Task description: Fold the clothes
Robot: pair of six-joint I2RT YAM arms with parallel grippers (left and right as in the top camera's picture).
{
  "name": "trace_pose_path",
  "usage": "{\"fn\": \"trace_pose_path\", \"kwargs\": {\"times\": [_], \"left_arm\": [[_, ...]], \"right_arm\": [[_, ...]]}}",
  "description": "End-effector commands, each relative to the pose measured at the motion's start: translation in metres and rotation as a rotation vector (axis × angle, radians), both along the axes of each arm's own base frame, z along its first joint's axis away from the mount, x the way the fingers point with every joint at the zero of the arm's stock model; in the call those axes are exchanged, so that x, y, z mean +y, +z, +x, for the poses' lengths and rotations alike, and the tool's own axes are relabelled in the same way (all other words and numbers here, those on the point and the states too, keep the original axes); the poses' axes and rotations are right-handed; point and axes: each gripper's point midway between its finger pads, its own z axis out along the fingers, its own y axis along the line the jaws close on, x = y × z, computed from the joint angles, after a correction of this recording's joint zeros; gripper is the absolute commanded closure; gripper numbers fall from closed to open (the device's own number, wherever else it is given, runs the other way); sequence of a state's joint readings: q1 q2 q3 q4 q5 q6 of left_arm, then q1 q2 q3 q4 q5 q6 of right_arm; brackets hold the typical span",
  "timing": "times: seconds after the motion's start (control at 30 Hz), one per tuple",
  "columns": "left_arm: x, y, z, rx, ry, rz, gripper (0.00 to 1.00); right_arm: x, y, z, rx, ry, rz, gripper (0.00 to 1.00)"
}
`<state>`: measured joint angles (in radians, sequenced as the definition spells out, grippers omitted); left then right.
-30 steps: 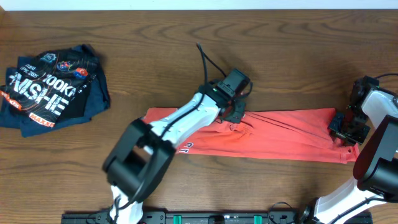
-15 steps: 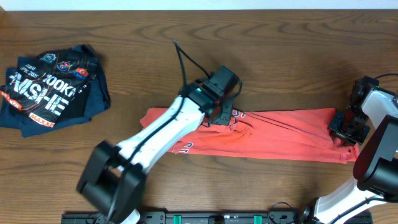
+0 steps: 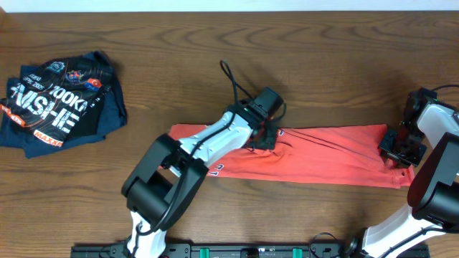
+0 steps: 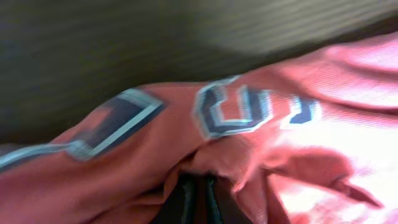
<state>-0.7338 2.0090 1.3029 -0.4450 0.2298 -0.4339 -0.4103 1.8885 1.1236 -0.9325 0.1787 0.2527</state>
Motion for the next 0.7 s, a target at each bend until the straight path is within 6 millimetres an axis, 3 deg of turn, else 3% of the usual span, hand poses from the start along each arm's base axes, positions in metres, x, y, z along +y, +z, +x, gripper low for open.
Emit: {"fn": "trace_pose_path", "kwargs": {"times": [0.0,0.13,0.33,0.5,0.6,0.67], "left_arm": [[-0.022,0.0,-0.005,-0.012,-0.035,-0.054,0.88],[-0.029,0.016,0.002,-0.064,-0.064,-0.085,0.87],[-0.01,0.059,0.013,-0.143,-0.047,-0.083,0.84],[0.004,0.1,0.006,-0.183,-0.035,-0.092,0.84],[0.012,0.1,-0.003,-0.156,-0.033,-0.062,0.84],[0.02,0.089,-0.013,-0.094,-0.006,-0.025,0.84]], "right_arm": [[0.019,-0.019,0.003,-0.016,-0.028,0.108,0.69],[0.019,-0.019,0.003,-0.015,-0.028,0.109,0.69],[0.019,-0.019,0.003,-0.016,-0.028,0.108,0.69],[0.019,-0.019,0.003,-0.016,-0.028,0.108,0.69],[0.019,-0.019,0.003,-0.016,-0.028,0.108,0.69],[0.019,-0.019,0.003,-0.016,-0.028,0.108,0.69]]}}
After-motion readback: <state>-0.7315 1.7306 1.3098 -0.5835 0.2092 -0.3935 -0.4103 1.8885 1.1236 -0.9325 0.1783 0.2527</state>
